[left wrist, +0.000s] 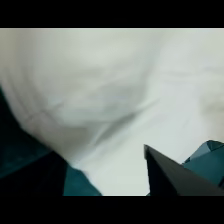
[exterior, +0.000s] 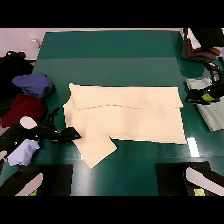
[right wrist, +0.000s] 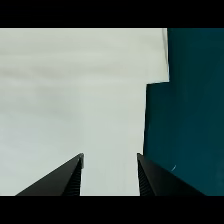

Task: Fold the shirts.

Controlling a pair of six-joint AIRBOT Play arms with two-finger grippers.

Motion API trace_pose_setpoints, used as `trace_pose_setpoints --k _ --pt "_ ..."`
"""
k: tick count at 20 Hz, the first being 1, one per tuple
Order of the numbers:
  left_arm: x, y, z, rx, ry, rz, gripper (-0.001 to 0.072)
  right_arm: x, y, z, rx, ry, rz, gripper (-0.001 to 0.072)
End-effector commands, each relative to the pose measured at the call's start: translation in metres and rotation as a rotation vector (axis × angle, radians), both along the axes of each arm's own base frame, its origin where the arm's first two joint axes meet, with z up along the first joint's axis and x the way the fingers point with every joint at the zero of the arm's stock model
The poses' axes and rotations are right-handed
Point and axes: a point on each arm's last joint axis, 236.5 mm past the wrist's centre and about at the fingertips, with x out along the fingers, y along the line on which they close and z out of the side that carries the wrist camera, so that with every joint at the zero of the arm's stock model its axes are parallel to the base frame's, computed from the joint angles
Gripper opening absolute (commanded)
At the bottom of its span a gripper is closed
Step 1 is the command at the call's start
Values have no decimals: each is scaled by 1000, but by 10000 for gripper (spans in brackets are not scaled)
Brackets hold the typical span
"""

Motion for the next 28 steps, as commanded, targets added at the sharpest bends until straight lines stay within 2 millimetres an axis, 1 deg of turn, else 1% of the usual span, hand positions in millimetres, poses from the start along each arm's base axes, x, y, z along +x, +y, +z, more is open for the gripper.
trace_pose_setpoints --k 1,3,4,7,8,9,10,11,12,15,16,17,18,19,20,21,22,23,25,26,28 --pt "0 -24 -1 -55 -58 2 512 -9 -1 -1 2 31 -3 381" --pt "-5 -28 0 -65 -46 -14 82 -29 -13 -10 25 103 -51 380" --pt "-7 -28 2 -66 -42 -26 24 -45 -23 -21 43 154 -96 380" --pt "-9 -32 12 -81 -45 -81 23 -104 -46 -65 133 324 -267 396" --pt "-7 -33 14 -81 -60 -90 23 -123 -48 -80 171 378 -323 496" --pt "-5 -33 15 -80 -67 -87 24 -141 -46 -94 209 435 -362 538" --pt "-3 -33 16 -80 -73 -82 24 -154 -39 -105 250 483 -386 538" --pt "-3 -33 16 -80 -71 -84 24 -161 -29 -114 304 511 -401 536" --pt "-4 -33 16 -81 -70 -85 23 -162 -15 -122 364 518 -396 534" --pt "-6 -33 16 -82 -64 -89 23 -155 17 -137 461 535 -385 519" --pt "-6 -33 16 -82 -64 -90 23 -153 24 -140 466 542 -366 490" --pt "-7 -33 16 -83 -60 -95 23 -151 29 -142 460 543 -340 420" --pt "-13 -33 16 -81 -43 -116 23 -150 31 -142 437 540 -310 280" --pt "-21 -31 16 -71 -21 -153 22 -147 33 -139 422 523 -290 119" --pt "-28 -27 17 -50 1 -188 22 -145 32 -135 403 500 -276 49" --pt "-34 -23 20 -36 26 -216 22 -145 26 -127 363 481 -253 23" --pt "-38 -21 24 -25 30 -237 21 -144 18 -118 316 463 -230 23" --pt "-41 -18 30 -12 15 -240 21 -144 8 -106 263 443 -211 23" --pt "-47 -7 45 32 -25 -211 21 -146 -9 -75 168 396 -187 23" --pt "-55 -3 54 44 -39 -196 22 -147 -14 -62 138 373 -181 23" --pt "-74 -1 72 37 -45 -176 23 -146 -12 -40 113 302 -179 23"
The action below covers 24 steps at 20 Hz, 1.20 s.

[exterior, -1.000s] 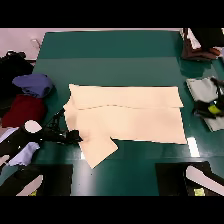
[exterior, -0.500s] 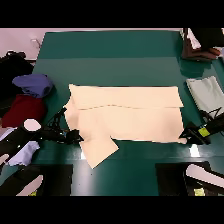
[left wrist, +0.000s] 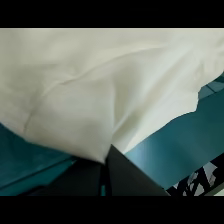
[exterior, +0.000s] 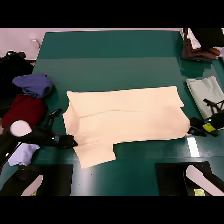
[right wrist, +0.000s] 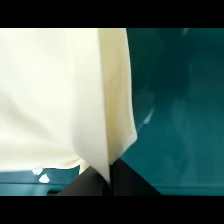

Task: Fold the shirts.

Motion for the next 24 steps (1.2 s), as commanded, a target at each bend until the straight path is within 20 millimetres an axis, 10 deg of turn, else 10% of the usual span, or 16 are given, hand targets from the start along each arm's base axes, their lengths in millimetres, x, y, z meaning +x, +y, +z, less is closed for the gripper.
trace_pose_setpoints --k 1,8,15,16,18,23,24 --pt "-29 12 24 27 -8 48 23 -5 -7 39 -93 -92 18 23" --pt "80 31 59 141 -283 123 23 75 14 52 -82 -243 88 23" --pt "207 19 34 178 -333 126 25 161 21 34 -49 -209 165 35" --pt "214 18 32 181 -329 126 63 167 19 32 -48 -208 167 179" --pt "224 16 38 176 -343 132 635 178 13 35 -51 -226 190 348" --pt "232 7 71 131 -392 130 30 171 -21 34 55 -276 99 459" --pt "232 4 72 114 -387 134 24 162 -32 24 84 -265 50 518"
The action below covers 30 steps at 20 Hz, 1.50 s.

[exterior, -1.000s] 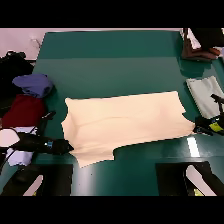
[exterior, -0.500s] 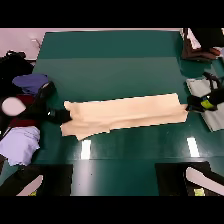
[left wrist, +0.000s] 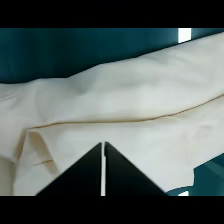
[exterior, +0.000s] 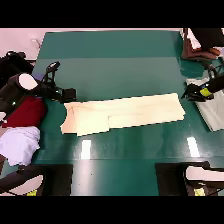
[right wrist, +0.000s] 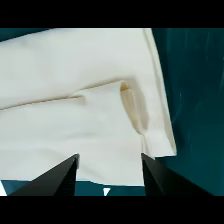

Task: Fold the shirts.

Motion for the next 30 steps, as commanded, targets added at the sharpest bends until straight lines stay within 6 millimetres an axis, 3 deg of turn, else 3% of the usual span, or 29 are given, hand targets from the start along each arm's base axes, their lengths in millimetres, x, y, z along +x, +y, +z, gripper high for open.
trace_pose_setpoints --k 1,3,5,10,11,13,14,17,23,25,30 --pt "5 -13 13 -59 -11 -1 24 -17 -26 -22 119 11 -93 610" --pt "6 -30 17 -92 -30 -14 24 -30 -30 -47 242 42 -164 631" --pt "3 -56 14 -102 -42 -58 24 -34 -21 -67 366 78 -222 629" --pt "-2 -121 -16 -187 19 -86 23 -5 24 -85 495 39 -173 598" --pt "-2 -130 -21 -205 29 -81 23 0 32 -86 480 37 -142 529" --pt "-1 -145 -36 -228 59 -70 23 10 46 -83 452 10 -71 218" --pt "-2 -150 -45 -226 78 -74 23 15 52 -77 450 3 -41 27" --pt "-4 -176 -61 -220 111 -117 23 23 66 -37 468 -25 78 23" --pt "-1 -234 -86 -208 147 -224 23 46 111 106 347 -309 228 22" --pt "0 -246 -92 -206 154 -244 23 44 134 149 321 -402 267 22" --pt "2 -259 -99 -210 157 -258 23 27 205 221 451 -565 364 23"
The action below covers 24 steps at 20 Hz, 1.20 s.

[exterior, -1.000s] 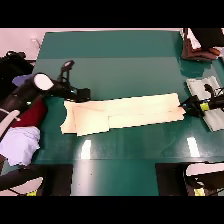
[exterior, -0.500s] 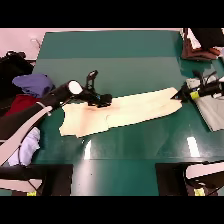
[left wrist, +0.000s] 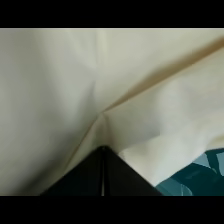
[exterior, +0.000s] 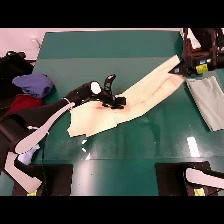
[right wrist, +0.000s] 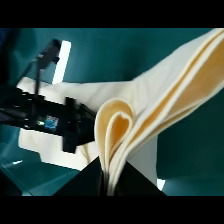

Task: Fold the shirts.

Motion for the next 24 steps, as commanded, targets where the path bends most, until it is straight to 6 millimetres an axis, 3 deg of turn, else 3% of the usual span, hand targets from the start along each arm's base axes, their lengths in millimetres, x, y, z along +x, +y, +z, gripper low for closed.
trace_pose_setpoints --k 1,5,7,9,11,14,16,18,19,21,22,24 --pt "1 -8 -4 -2 2 -9 23 -14 50 53 107 -107 61 23" --pt "3 -7 0 -5 8 -12 23 -32 88 58 122 -107 147 23" --pt "13 3 19 -12 -1 -19 23 -38 104 59 127 -114 183 23" --pt "41 32 57 -10 -87 18 23 -44 123 63 141 -128 214 23" --pt "69 82 106 -2 -193 95 23 -51 148 69 164 -154 249 23" --pt "95 182 187 59 -372 234 24 -67 210 71 209 -188 326 23" --pt "94 246 239 118 -493 332 23 -85 269 58 241 -187 391 24" --pt "84 293 282 170 -596 413 23 -105 331 29 250 -184 452 28" --pt "78 309 297 183 -629 443 24 -116 359 10 240 -191 491 83" --pt "65 325 316 191 -664 476 24 -134 400 -21 226 -164 552 440" --pt "60 329 320 197 -671 476 24 -141 413 -31 218 -145 586 456" --pt "56 328 317 208 -660 459 24 -133 413 -35 207 -132 612 436"
